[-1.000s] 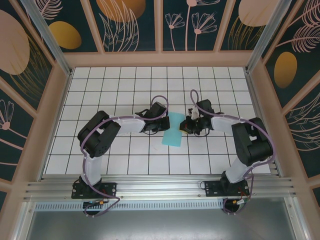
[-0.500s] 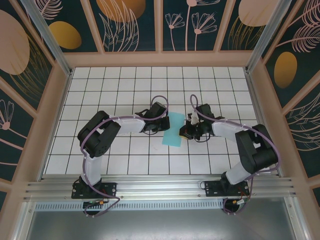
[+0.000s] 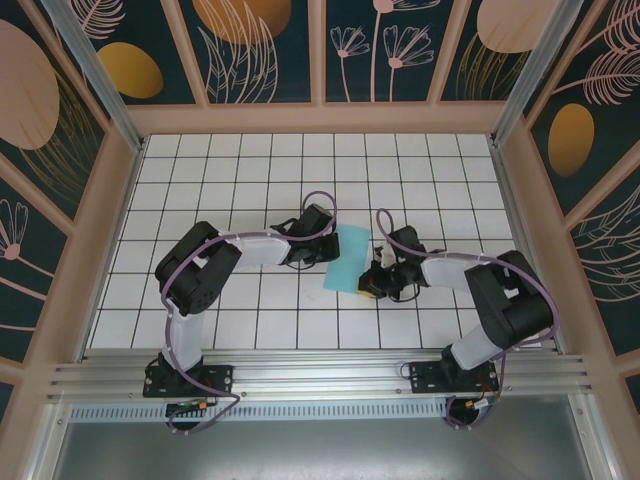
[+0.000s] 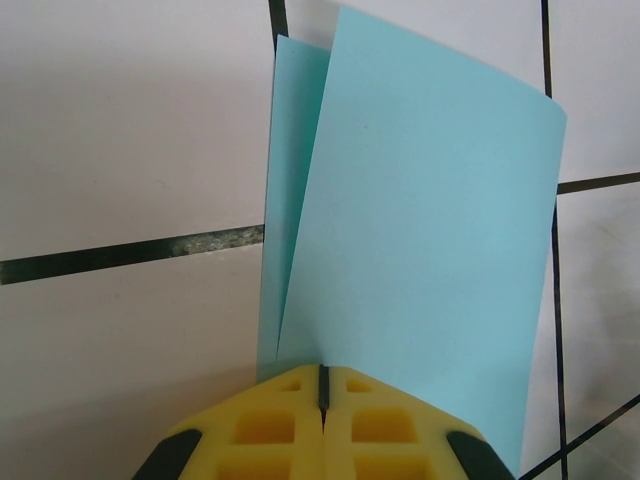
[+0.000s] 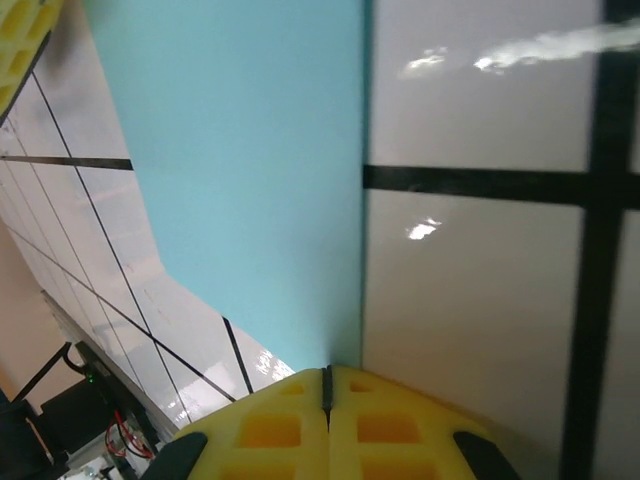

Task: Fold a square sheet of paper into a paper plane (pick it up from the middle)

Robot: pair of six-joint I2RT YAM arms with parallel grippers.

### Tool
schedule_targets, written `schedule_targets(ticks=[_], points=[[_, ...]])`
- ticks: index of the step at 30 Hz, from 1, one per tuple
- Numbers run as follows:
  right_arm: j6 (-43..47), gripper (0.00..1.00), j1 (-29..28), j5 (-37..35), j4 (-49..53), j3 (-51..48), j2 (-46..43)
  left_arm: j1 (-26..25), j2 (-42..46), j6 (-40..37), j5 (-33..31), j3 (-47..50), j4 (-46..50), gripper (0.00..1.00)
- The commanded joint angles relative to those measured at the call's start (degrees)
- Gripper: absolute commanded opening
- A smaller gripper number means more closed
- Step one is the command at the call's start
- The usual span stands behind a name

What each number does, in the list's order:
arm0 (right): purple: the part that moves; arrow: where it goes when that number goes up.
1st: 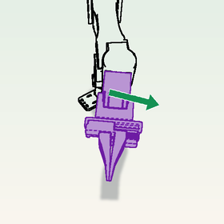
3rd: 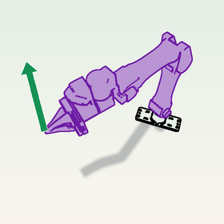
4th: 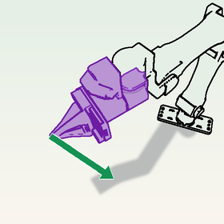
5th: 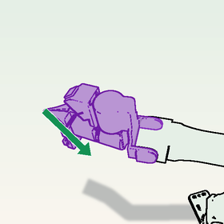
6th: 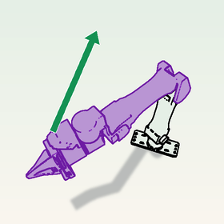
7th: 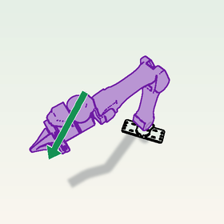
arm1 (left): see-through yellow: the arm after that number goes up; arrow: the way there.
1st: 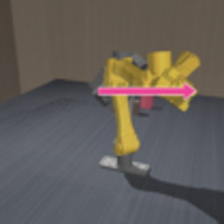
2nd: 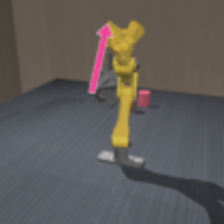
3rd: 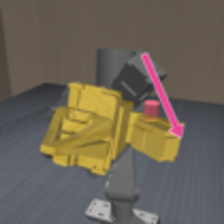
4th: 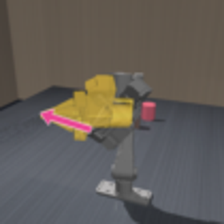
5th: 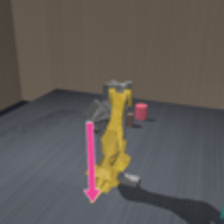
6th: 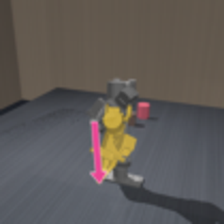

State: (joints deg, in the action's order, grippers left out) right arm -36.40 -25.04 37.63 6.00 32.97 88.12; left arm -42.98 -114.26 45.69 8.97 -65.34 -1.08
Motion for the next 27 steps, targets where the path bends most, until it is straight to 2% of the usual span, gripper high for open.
schedule_targets(ticks=[1, 4, 8, 11, 13, 18, 23, 27], points=[[0.0, 0.05, 3.1, -2.2, 3.1, 3.8, -3.0, 0.1, -1.3, 0.1, -0.7, 2.1, 4.9, 0.00], [1.1, 0.02, 6.7, -1.6, 2.1, 9.2, 0.1, 0.0, -1.5, 0.0, -0.1, 1.6, 4.9, 0.00], [2.4, 0.00, 7.3, -0.7, 0.3, 16.4, 7.7, 0.0, -0.9, 0.1, -0.4, 2.2, 4.7, 0.00], [2.0, 0.00, 7.2, 0.8, -2.5, 17.0, 12.0, 0.0, -1.2, 0.2, 0.1, 2.2, 4.5, 0.00], [2.4, 0.00, 7.4, -1.0, -1.9, 16.0, 13.8, 0.0, -1.1, 0.1, -0.2, 2.2, 4.5, 0.00], [2.5, 0.00, 7.9, -2.5, -2.4, 14.3, 14.4, 0.0, -1.3, 0.0, -0.6, 1.6, 5.1, 0.00], [2.6, 0.00, 8.6, -2.6, -0.7, 18.8, 12.7, 0.0, -1.1, -0.6, -1.3, 1.1, 6.4, 0.00], [3.7, 0.00, 9.8, -2.6, -0.7, 22.4, 14.9, 0.0, -1.1, -0.8, -1.2, 0.7, 6.9, 0.00]])
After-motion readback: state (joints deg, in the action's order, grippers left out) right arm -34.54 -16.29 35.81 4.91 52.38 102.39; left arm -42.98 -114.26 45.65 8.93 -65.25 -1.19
